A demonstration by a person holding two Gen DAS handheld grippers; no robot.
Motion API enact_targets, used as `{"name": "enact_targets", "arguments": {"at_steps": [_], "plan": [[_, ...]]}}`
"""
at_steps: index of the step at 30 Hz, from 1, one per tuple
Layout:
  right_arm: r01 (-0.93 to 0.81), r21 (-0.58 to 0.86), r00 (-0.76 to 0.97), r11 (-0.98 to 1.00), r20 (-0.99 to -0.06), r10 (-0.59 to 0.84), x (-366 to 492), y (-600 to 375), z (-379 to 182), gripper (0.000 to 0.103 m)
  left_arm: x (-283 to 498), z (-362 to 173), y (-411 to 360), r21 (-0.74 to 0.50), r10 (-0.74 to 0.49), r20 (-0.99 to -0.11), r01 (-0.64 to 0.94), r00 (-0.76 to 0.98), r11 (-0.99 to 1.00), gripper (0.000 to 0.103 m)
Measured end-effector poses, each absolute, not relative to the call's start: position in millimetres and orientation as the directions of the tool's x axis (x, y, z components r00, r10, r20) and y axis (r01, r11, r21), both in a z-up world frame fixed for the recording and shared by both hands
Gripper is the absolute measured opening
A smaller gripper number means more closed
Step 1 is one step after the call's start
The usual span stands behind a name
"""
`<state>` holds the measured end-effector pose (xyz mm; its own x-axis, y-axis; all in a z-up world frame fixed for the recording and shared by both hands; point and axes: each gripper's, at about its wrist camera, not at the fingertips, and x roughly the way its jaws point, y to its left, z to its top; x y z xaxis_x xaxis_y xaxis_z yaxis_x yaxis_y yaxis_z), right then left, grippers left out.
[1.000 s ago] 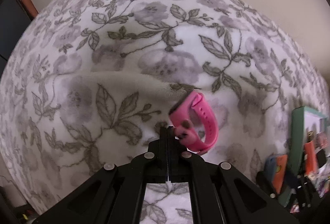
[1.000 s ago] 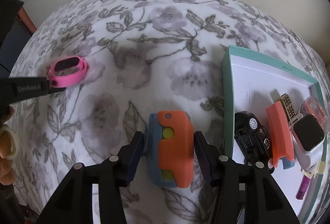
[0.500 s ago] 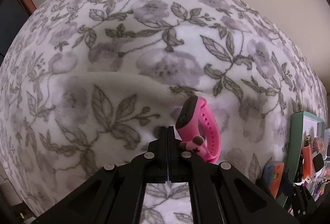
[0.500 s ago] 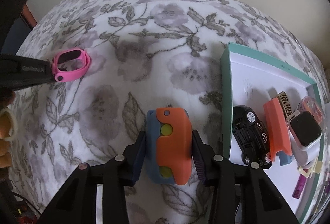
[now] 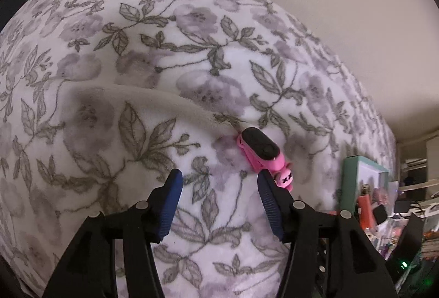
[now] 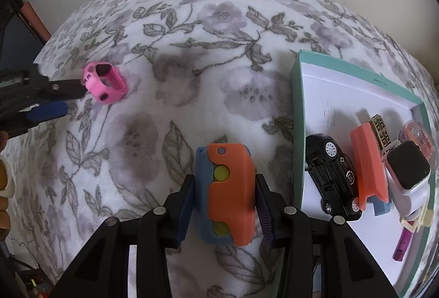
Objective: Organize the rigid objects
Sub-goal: 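Carry the pink band with the left tool into the tray while the right tool carries the case there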
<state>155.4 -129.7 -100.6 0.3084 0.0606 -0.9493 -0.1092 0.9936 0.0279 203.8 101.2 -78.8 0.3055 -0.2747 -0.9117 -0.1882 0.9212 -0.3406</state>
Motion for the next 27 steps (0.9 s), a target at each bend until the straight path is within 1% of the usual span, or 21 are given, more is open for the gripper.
{"name": "enact_targets", "arguments": {"at_steps": [3, 7, 13, 14, 17, 19, 22, 23, 26, 27], "plan": [[-0.109, 0.026, 0.308, 0.994, -0.949, 0.058, 154, -131, -100, 0.044, 202, -73, 107, -0.383, -0.309, -0.896, -0.2, 0.32, 0.902, 0.058], [-0.105, 0.03, 0.307, 0.994, -0.95, 0.061, 156, -131, -100, 0.044, 199, -65, 104, -0.393, -0.317, -0.885, -0.183, 0.342, 0.901, 0.059], [-0.104, 0.028, 0.308, 0.994, -0.95, 0.059, 156, -130, -101, 0.044, 208, -75, 87, -0.272, -0.205, -0.925, -0.181, 0.319, 0.945, 0.059], [-0.103, 0.027, 0.308, 0.994, -0.95, 0.058, 156, -129, -101, 0.044, 210, -77, 85, -0.227, -0.161, -0.934, -0.183, 0.318, 0.956, 0.058], [-0.103, 0.026, 0.308, 0.994, -0.95, 0.057, 156, -129, -101, 0.044, 213, -81, 77, -0.125, -0.067, -0.948, -0.172, 0.31, 0.977, 0.039], [-0.102, 0.024, 0.307, 0.995, -0.95, 0.054, 156, -129, -101, 0.044, 212, -86, 74, -0.089, -0.037, -0.955, -0.164, 0.296, 0.983, 0.034], [-0.101, 0.012, 0.303, 0.995, -0.952, 0.042, 153, -127, -102, 0.044, 213, -94, 67, -0.057, -0.012, -0.96, -0.152, 0.279, 0.987, 0.022], [-0.1, 0.011, 0.301, 0.995, -0.953, 0.041, 153, -127, -102, 0.044, 213, -97, 61, -0.034, 0.005, -0.963, -0.138, 0.27, 0.99, 0.012], [-0.091, 0.021, 0.292, 0.996, -0.955, 0.047, 150, -129, -101, 0.044, 211, -96, 46, 0.05, 0.075, -0.96, -0.1, 0.269, 0.994, 0.012], [-0.085, 0.028, 0.289, 0.996, -0.956, 0.051, 149, -130, -101, 0.044, 210, -96, 44, 0.06, 0.084, -0.96, -0.097, 0.266, 0.993, 0.012]]}}
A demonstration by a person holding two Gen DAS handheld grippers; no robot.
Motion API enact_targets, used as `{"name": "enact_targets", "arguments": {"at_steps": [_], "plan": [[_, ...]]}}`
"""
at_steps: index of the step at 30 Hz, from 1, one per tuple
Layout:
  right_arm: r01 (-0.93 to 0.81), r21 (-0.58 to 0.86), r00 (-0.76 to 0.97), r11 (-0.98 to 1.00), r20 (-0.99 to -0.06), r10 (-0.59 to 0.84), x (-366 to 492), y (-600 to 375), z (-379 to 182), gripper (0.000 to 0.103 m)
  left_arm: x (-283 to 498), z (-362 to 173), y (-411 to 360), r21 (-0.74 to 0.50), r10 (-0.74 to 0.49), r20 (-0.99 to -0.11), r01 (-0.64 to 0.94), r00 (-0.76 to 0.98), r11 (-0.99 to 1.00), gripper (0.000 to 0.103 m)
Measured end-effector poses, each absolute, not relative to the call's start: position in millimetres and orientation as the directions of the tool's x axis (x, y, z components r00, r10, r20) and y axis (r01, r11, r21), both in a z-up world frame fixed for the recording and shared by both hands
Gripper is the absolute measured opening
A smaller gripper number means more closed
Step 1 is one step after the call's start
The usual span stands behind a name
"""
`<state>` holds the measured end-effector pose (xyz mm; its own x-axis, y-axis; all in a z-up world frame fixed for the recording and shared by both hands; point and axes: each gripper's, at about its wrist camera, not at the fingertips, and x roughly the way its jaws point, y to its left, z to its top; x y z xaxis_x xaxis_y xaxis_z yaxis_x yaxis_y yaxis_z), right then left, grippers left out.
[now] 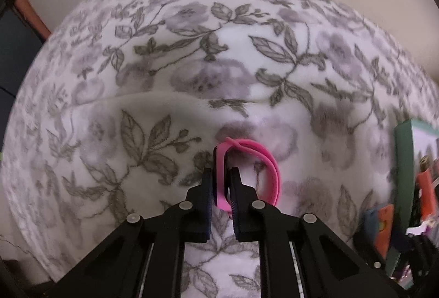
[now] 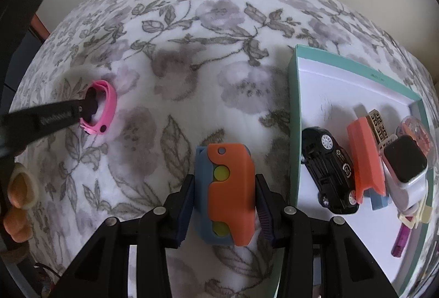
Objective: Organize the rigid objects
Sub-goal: 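Carry the pink band with the left tool into the tray while the right tool carries the case there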
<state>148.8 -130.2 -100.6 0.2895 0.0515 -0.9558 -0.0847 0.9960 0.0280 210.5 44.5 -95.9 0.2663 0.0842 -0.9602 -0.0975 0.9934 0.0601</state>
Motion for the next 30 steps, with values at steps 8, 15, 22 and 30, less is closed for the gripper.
{"name": "enact_targets", "arguments": {"at_steps": [8, 15, 22, 30], "plan": [[-0.039, 0.117, 0.292, 0.992, -0.948, 0.123, 133, -144, -81, 0.044, 194, -79, 40, 0.007, 0.036, -0.965, -0.112, 0.26, 0.994, 0.012], [-0.018, 0.108, 0.348, 0.994, -0.931, 0.108, 103, -159, -44, 0.044, 168, -30, 20, -0.057, -0.027, -0.945, -0.082, 0.327, 0.995, 0.012], [0.037, 0.101, 0.383, 0.994, -0.92, 0.079, 66, -190, -18, 0.044, 133, 11, -25, -0.11, -0.1, -0.922, -0.005, 0.374, 0.994, 0.012], [0.111, 0.118, 0.418, 0.987, -0.907, 0.062, 35, -231, -5, 0.044, 97, 37, -77, -0.117, -0.145, -0.908, 0.093, 0.394, 0.989, 0.012]]}}
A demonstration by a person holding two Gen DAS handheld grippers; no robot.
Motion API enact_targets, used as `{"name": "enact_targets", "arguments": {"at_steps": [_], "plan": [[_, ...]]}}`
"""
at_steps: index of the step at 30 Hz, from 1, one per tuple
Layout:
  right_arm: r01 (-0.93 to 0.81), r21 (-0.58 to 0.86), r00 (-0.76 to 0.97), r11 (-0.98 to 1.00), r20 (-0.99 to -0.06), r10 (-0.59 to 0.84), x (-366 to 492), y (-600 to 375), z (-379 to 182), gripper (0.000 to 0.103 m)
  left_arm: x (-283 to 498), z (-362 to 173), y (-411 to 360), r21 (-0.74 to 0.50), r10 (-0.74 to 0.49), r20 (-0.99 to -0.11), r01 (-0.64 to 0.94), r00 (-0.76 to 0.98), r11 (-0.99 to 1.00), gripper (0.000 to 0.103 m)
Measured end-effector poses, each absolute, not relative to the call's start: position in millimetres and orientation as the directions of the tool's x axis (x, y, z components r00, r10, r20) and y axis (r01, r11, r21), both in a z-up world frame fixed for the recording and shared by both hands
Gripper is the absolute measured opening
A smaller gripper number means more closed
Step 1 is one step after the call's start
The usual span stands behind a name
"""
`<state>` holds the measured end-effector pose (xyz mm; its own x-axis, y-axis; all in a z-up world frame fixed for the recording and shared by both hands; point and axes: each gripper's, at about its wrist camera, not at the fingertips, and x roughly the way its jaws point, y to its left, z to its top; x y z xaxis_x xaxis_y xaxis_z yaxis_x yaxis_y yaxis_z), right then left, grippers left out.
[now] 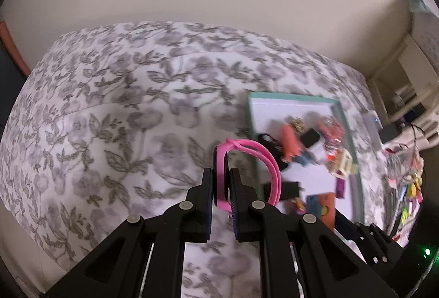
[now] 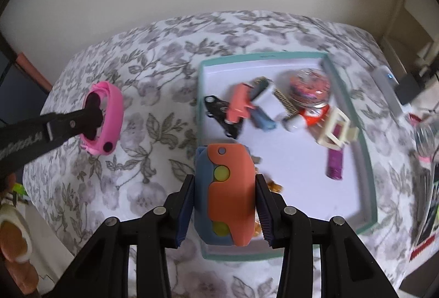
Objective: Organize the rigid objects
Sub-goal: 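Carry the pink band with the left tool into the tray while the right tool carries the case there, then open both tools to release the band and case in the tray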
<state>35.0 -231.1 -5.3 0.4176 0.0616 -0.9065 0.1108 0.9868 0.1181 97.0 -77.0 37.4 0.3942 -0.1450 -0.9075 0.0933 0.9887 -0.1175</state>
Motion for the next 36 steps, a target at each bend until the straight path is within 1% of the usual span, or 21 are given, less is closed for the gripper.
{"name": "enact_targets", "arguments": {"at_steps": [5, 11, 16, 19, 25, 28, 31, 32, 34, 36], "plan": [[0.206, 0.048, 0.383, 0.977, -0.923, -0.035, 27, -268, -20, 0.044, 79, 26, -110, -0.15, -0.195, -0.91, 0.147, 0.365, 0.978, 0.012], [0.291, 0.03, 0.325, 0.956, -0.943, -0.069, 19, -309, -39, 0.045, 65, -9, -150, -0.172, -0.226, -0.932, 0.201, 0.285, 0.964, 0.012], [0.339, 0.023, 0.261, 0.94, -0.963, -0.071, 15, -332, -57, 0.045, 60, -33, -166, -0.187, -0.238, -0.942, 0.217, 0.237, 0.958, 0.012], [0.353, 0.029, 0.245, 0.935, -0.968, -0.062, 15, -337, -63, 0.045, 60, -41, -169, -0.207, -0.254, -0.943, 0.216, 0.216, 0.954, 0.012], [0.345, 0.01, 0.225, 0.939, -0.972, -0.072, 16, -336, -69, 0.045, 65, -52, -165, -0.206, -0.244, -0.948, 0.19, 0.205, 0.96, 0.012], [0.345, 0.004, 0.218, 0.939, -0.973, -0.076, 16, -333, -72, 0.045, 67, -58, -163, -0.239, -0.271, -0.946, 0.184, 0.177, 0.953, 0.012], [0.349, 0.0, 0.211, 0.937, -0.974, -0.079, 15, -332, -73, 0.045, 68, -63, -164, -0.235, -0.267, -0.949, 0.185, 0.17, 0.954, 0.012], [0.355, -0.002, 0.209, 0.935, -0.975, -0.081, 15, -333, -74, 0.045, 67, -63, -164, -0.233, -0.265, -0.95, 0.188, 0.168, 0.954, 0.014], [0.361, -0.005, 0.205, 0.933, -0.975, -0.084, 16, -335, -75, 0.045, 67, -63, -164, -0.24, -0.273, -0.948, 0.193, 0.164, 0.951, 0.024], [0.365, -0.005, 0.204, 0.931, -0.975, -0.085, 17, -338, -76, 0.045, 67, -61, -165, -0.245, -0.278, -0.946, 0.193, 0.168, 0.95, 0.053]]}}
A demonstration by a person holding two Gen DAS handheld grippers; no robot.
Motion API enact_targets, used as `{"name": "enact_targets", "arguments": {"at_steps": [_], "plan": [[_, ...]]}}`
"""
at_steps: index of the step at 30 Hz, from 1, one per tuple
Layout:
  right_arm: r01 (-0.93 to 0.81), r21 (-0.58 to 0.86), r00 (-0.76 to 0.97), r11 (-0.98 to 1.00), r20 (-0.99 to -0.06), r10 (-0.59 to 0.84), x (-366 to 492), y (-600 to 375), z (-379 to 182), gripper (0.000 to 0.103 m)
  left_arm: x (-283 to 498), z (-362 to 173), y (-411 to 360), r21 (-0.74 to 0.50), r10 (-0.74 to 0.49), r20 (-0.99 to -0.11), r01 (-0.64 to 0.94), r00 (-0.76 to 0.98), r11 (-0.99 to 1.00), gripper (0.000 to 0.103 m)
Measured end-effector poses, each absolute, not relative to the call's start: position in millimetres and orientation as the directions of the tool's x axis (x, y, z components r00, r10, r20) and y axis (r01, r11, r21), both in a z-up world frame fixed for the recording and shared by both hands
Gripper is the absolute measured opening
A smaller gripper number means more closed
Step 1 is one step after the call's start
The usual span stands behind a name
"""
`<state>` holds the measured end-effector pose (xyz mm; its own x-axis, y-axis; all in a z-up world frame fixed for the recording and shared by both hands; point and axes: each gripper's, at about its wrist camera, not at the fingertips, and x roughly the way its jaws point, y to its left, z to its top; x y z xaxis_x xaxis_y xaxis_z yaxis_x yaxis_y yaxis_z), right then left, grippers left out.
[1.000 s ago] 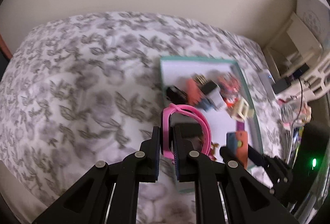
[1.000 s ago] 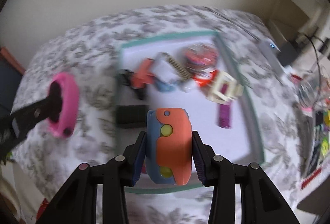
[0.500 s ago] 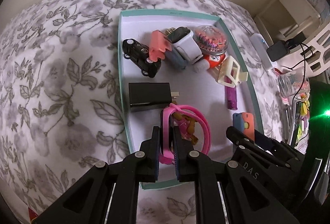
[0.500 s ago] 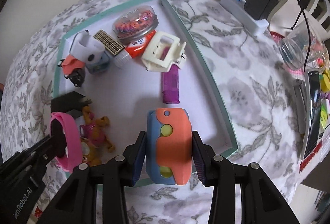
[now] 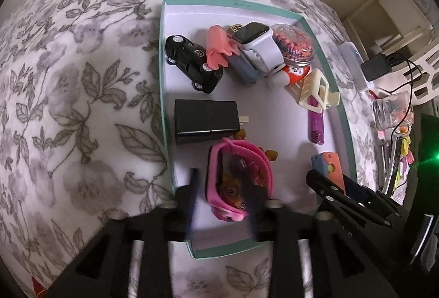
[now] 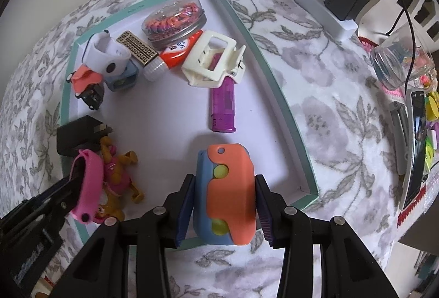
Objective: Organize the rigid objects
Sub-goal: 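Open both tools to release the band and case in the tray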
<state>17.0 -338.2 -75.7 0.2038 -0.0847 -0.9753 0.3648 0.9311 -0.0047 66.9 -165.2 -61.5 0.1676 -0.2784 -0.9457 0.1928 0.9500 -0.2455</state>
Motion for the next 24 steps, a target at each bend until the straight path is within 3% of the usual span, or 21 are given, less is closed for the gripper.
{"name": "enact_targets", "arguments": {"at_steps": [5, 7, 11, 19, 24], "plan": [[0.361, -0.007, 0.218, 0.932, -0.972, -0.092, 16, -338, -72, 0.049, 66, -55, -160, -0.252, -0.287, -0.94, 0.193, 0.185, 0.948, 0.058], [0.356, -0.011, 0.225, 0.934, -0.97, -0.098, 17, -335, -68, 0.058, 64, -52, -157, -0.252, -0.288, -0.939, 0.193, 0.19, 0.948, 0.058], [0.345, -0.029, 0.241, 0.938, -0.963, -0.118, 17, -327, -62, 0.064, 59, -43, -147, -0.229, -0.269, -0.937, 0.187, 0.222, 0.955, 0.066], [0.313, -0.024, 0.285, 0.95, -0.951, -0.117, 16, -305, -53, 0.081, 52, -33, -121, -0.007, -0.053, -0.943, 0.14, 0.33, 0.99, 0.068], [0.301, -0.005, 0.309, 0.954, -0.945, -0.103, 11, -299, -49, 0.093, 52, -38, -108, 0.052, 0.015, -0.944, 0.105, 0.328, 0.993, 0.068]]}}
